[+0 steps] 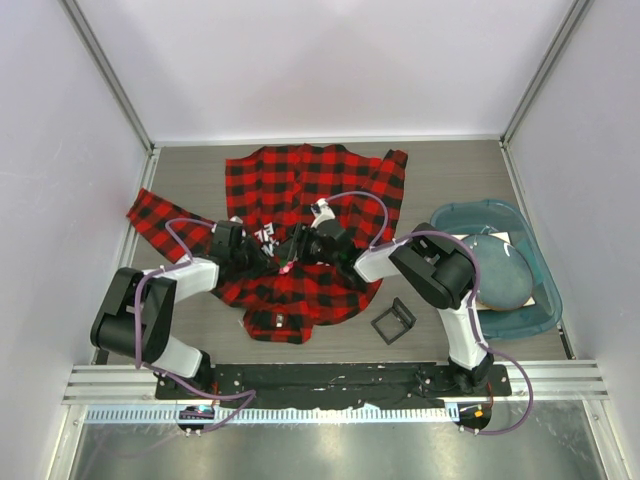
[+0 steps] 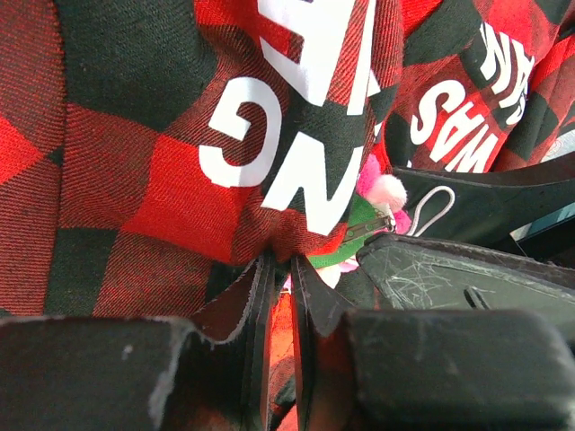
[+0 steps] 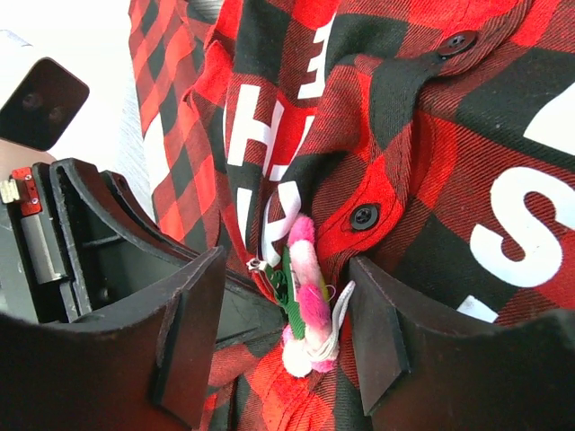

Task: Remove the brooch from the garment
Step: Open the brooch over the flattened clothing.

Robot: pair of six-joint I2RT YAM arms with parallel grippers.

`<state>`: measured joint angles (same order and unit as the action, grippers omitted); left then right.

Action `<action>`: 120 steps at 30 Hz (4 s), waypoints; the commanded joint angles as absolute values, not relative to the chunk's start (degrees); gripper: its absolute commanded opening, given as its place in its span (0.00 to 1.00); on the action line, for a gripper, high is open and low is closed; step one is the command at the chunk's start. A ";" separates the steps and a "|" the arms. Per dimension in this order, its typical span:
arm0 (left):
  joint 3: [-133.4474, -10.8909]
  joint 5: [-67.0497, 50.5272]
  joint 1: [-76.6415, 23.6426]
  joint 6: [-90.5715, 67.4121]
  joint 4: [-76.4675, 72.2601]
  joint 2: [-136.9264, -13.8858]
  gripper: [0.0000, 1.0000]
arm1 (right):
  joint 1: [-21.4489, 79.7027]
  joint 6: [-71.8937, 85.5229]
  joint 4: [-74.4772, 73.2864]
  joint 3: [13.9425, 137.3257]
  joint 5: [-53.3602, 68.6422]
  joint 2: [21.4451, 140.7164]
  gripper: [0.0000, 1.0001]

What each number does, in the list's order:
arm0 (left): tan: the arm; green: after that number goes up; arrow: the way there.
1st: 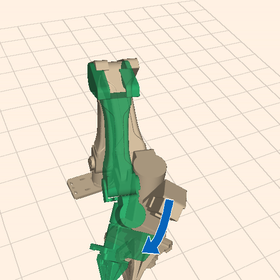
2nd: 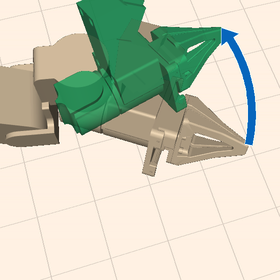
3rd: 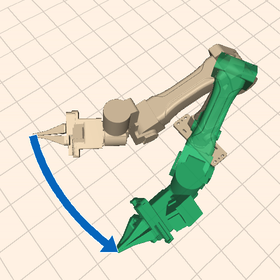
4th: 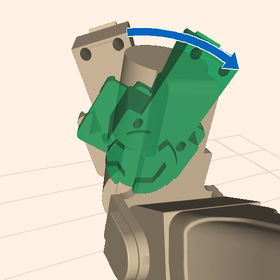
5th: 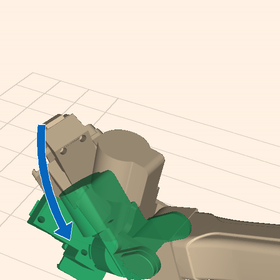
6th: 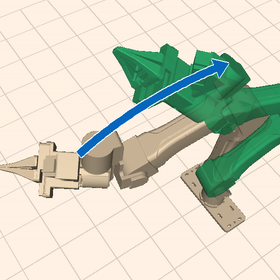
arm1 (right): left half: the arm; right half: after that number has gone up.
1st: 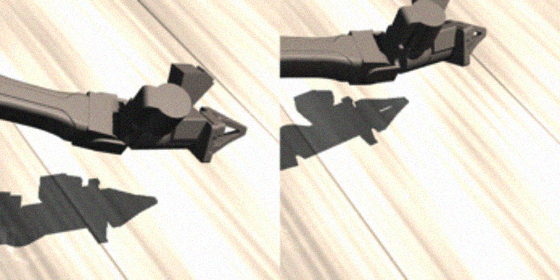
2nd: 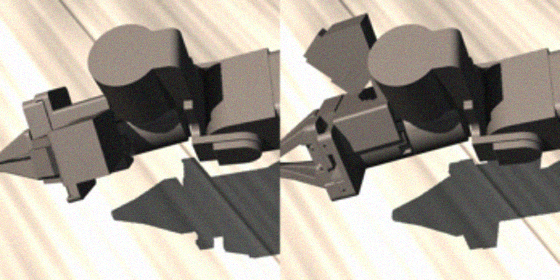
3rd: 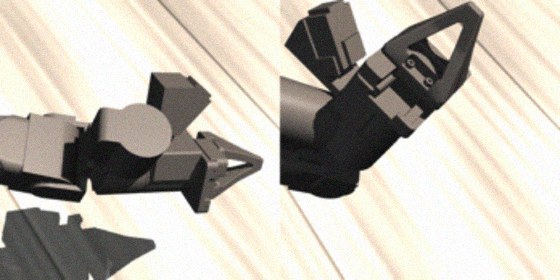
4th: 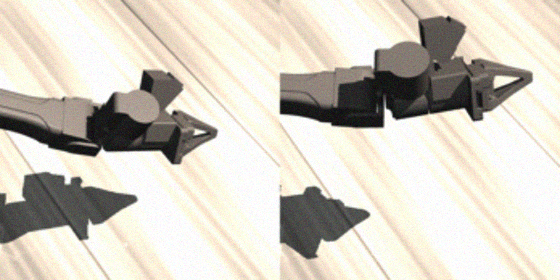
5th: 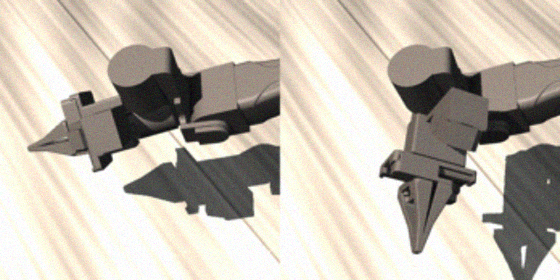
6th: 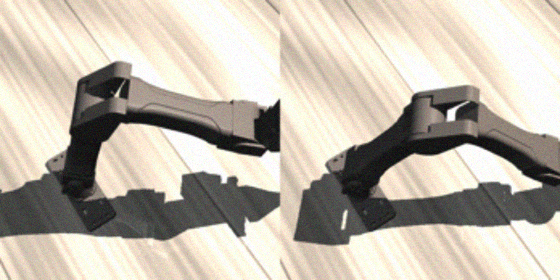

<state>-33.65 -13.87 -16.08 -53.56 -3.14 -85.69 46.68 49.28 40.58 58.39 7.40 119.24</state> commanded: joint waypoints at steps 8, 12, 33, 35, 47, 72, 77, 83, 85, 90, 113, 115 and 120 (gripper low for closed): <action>-33.31 -12.92 -16.00 -52.91 -3.34 -87.89 0.17 | 47.02 46.93 33.57 63.54 4.57 117.86 0.55; -33.22 -12.75 -16.00 -52.82 -3.08 -88.07 0.16 | 46.85 47.63 35.85 61.71 5.53 117.77 0.40; -32.78 -15.29 -15.91 -53.88 -3.08 -87.45 0.16 | 42.98 50.80 60.56 51.60 19.42 117.77 0.55; -32.87 -15.38 -16.00 -54.05 -3.34 -87.54 0.16 | 43.07 51.24 61.00 51.24 19.51 117.95 0.57; -33.22 -15.64 -16.00 -53.70 -3.16 -87.36 0.16 | 42.89 52.91 64.24 51.50 19.60 121.37 0.30; -33.31 -15.82 -16.00 -53.79 -3.69 -87.80 0.16 | 43.59 47.64 34.75 59.58 10.90 115.93 0.64; -33.22 -15.82 -16.00 -53.88 -3.78 -87.72 0.16 | 44.47 45.45 27.79 63.27 9.06 114.87 0.67; -33.05 -15.91 -16.00 -53.88 -3.96 -87.63 0.16 | 46.14 42.81 17.41 68.98 5.37 114.96 0.67; -32.96 -16.00 -16.00 -53.96 -3.96 -87.54 0.16 | 46.23 42.71 16.17 69.43 4.75 115.22 0.67; -32.78 -15.56 -16.00 -53.88 -3.87 -87.54 0.16 | 46.23 42.89 15.64 69.43 4.48 115.05 0.64; -30.41 -17.14 -15.91 -55.28 -5.19 -87.37 0.16 | 41.22 55.20 70.31 54.05 29.53 124.72 0.19; -30.41 -17.05 -15.91 -55.11 -4.57 -86.32 0.16 | 41.22 54.23 70.23 52.57 29.45 124.19 0.41; -30.94 -16.88 -15.91 -54.58 -3.78 -86.04 0.16 | 41.22 54.14 72.59 48.43 27.42 122.43 0.51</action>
<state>-31.68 -17.74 -15.70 -56.03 -7.70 -86.85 40.80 54.00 65.56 51.03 26.63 125.49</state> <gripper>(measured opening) 0.161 0.492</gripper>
